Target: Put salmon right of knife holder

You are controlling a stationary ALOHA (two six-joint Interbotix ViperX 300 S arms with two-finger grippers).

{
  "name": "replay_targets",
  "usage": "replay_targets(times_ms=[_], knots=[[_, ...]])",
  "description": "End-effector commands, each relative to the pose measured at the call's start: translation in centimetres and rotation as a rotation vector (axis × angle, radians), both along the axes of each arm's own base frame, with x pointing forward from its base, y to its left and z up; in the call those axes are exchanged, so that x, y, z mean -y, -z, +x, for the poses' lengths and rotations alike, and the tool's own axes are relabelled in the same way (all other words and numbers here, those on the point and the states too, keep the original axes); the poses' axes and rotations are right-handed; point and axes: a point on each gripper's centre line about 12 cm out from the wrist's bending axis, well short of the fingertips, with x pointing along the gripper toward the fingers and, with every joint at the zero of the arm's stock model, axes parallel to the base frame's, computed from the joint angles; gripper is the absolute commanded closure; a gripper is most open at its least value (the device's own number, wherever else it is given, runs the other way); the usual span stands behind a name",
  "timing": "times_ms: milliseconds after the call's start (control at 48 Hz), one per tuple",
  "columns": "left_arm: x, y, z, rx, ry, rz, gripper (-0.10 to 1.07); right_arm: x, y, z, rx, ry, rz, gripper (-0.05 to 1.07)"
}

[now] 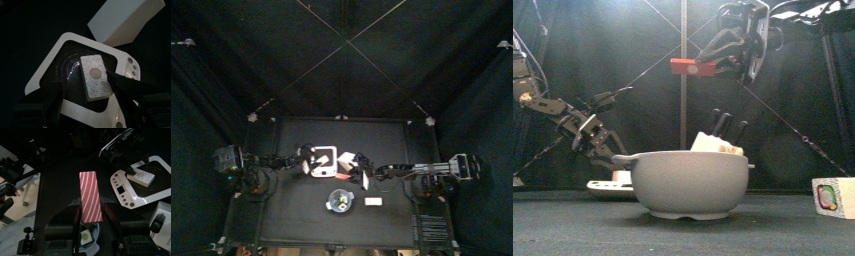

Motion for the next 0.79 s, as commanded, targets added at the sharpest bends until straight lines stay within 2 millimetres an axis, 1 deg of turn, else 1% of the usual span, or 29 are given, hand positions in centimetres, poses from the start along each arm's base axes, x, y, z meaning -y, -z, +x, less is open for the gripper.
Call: replay_targets(times_ms=[0,167,271,396,625,771], knots=[[0.0,-1.1,0.2,0.039,0.004,0.018,0.02,-0.1,-0.8,-0.1,0.024,-0.002,0.007,0.40],[0.3,-2.7,-0.5,0.086,0.009,0.041,0.02,-0.1,-1.5,-1.0,0.039,0.016,0.024,0.40],[0.7,-3.5,-1.2,0.114,0.016,0.054,0.02,0.2,-1.8,-2.2,0.037,0.065,0.046,0.40],[1.3,-4.2,-1.8,0.139,0.029,0.063,0.02,0.7,-2.3,-4.2,0.026,0.143,0.073,0.40],[1.7,-4.5,-3.0,0.156,0.026,0.069,0.02,1.3,-3.5,-8.1,0.017,0.264,0.109,0.40],[1.9,-4.7,-3.4,0.165,0.025,0.071,0.02,2.2,-2.5,-10.1,-0.049,0.369,0.134,0.40]])
